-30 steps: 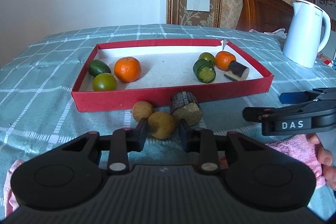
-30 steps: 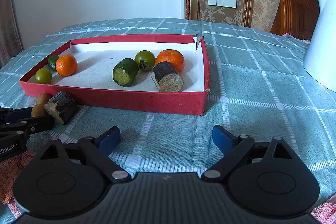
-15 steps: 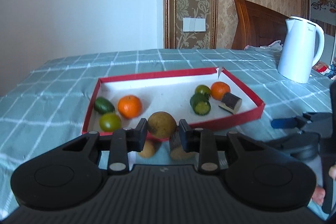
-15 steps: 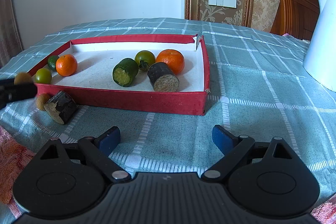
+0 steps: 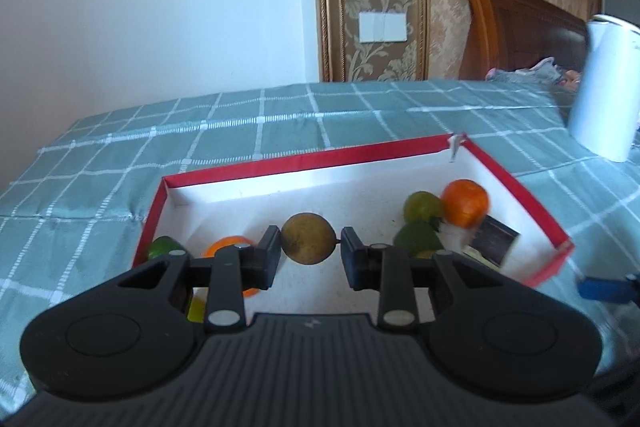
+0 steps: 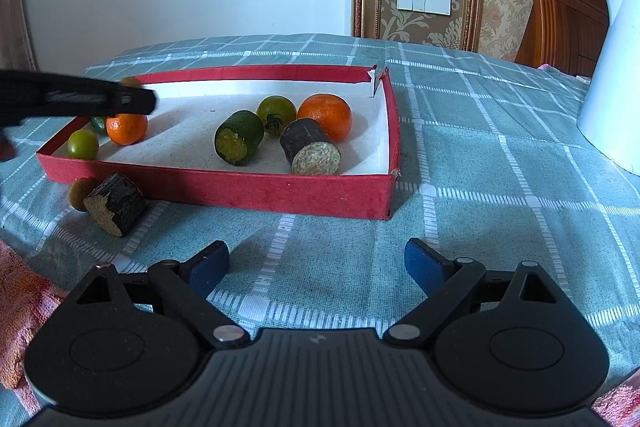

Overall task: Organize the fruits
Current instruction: 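Carry the brown round fruit into the box and open the left tool, then withdraw the left tool from the box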

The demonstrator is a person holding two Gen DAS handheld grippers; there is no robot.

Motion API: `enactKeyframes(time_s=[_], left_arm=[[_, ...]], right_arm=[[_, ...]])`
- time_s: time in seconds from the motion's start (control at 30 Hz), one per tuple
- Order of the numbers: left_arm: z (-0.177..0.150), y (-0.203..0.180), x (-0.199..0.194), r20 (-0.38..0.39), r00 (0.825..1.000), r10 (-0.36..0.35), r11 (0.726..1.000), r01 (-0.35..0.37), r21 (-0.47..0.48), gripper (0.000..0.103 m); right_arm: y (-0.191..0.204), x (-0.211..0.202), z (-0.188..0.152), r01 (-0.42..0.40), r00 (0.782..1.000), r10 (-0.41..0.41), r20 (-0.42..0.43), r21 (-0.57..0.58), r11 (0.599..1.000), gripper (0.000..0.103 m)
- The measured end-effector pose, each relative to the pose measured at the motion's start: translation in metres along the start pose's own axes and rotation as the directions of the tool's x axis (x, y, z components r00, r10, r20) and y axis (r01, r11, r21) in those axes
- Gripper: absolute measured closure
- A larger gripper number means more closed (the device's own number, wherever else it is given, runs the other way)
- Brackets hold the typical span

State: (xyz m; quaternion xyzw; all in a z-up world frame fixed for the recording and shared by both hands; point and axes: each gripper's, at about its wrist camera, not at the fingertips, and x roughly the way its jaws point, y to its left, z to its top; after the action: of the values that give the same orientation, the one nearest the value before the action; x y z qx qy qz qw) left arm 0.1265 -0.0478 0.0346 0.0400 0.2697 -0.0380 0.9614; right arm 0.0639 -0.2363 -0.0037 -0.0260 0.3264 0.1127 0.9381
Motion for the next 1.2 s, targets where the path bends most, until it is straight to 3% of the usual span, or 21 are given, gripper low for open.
enactKeyframes(time_s=[0.53, 0.67, 0.93, 1.0, 1.03, 1.2], left_arm=[[0.002, -0.004, 0.046, -0.062, 0.997, 0.039, 0.999, -0.037, 0.035, 0.073], [0.000, -0.007, 0.044, -0.054, 0.997, 0.050, 0.997, -0.047, 0.054, 0.064], [-0.004, 0.007, 0.006, -0.001, 1.000, 0.031, 1.000, -0.031, 0.001, 0.053], [-0.007, 0.012, -0.010, 0.027, 0.999, 0.045, 0.999, -0.045, -0.011, 0.040], [-0.008, 0.014, -0.019, 0.047, 0.997, 0.053, 0.998, -0.052, -0.016, 0.038], [-0.018, 0.024, -0.050, 0.089, 0.994, 0.067, 0.998, -0.065, -0.025, 0.037]], right_arm=[[0.000, 0.001, 0.000, 0.008, 1.000, -0.008, -0.006, 0.003, 1.000, 0.003], [0.000, 0.001, 0.000, 0.008, 1.000, -0.008, -0.006, 0.003, 1.000, 0.002], [0.000, 0.001, 0.000, 0.007, 1.000, -0.007, -0.007, 0.003, 1.000, 0.001], [0.000, 0.001, 0.000, 0.007, 1.000, -0.007, -0.007, 0.003, 1.000, 0.001], [0.000, 0.001, 0.000, 0.007, 1.000, -0.007, -0.007, 0.003, 1.000, 0.001], [0.000, 0.001, 0.000, 0.007, 1.000, -0.007, -0.007, 0.003, 1.000, 0.001]])
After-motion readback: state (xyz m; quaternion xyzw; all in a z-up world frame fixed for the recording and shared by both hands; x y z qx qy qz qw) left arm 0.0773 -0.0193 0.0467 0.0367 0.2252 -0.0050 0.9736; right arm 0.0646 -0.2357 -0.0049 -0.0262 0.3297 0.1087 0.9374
